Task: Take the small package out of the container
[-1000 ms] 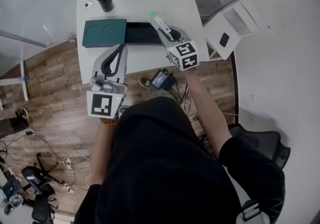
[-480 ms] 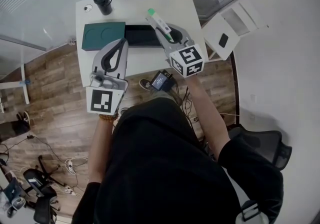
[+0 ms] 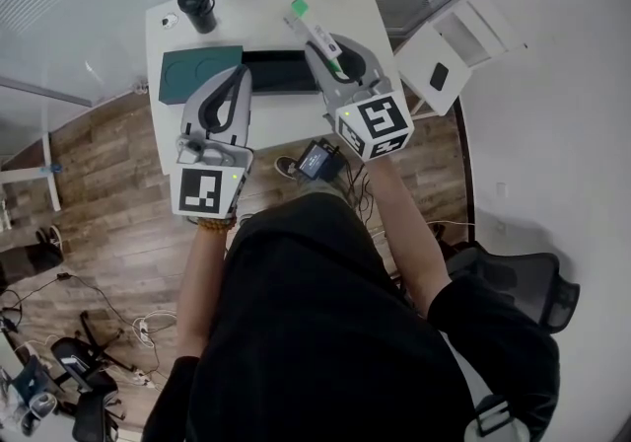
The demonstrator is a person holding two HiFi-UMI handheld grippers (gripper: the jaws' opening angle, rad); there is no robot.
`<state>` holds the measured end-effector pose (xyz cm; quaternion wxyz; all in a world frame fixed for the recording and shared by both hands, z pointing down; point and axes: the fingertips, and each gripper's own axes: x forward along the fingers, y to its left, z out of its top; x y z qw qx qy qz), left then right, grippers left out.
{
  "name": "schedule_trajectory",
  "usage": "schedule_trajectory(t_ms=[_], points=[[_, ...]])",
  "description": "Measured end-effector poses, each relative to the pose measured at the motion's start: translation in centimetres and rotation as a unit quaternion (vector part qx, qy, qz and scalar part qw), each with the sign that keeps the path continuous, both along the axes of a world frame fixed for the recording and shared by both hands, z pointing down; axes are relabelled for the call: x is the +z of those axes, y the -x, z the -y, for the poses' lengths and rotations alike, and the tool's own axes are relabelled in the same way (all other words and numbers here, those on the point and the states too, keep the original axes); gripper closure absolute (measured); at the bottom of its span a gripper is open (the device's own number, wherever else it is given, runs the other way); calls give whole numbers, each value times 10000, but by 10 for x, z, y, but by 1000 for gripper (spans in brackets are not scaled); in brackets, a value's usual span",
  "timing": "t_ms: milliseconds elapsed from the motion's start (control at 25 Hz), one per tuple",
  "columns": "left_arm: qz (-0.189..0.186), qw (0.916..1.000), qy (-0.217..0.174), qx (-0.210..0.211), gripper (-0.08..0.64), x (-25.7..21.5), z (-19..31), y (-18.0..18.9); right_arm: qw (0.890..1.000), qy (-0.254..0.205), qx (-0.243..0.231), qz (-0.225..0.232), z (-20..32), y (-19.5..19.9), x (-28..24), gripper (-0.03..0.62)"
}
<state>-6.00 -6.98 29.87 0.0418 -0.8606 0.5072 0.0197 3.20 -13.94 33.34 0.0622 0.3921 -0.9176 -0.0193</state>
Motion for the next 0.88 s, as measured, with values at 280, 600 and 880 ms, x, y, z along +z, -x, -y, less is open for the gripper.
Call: schedule_trajectory(t_ms=[280, 600, 880], points=[[-74, 9998, -152, -54, 558, -15, 6, -7, 9990, -411, 98, 141, -10, 2, -32, 503], [-133, 9993, -319, -153, 558, -26, 13, -13, 9960, -760, 311, 359, -17, -1, -59, 503], [20, 9974, -611, -378, 558, -34, 5, -19, 9922, -1094, 426, 412, -33, -5, -72, 503]])
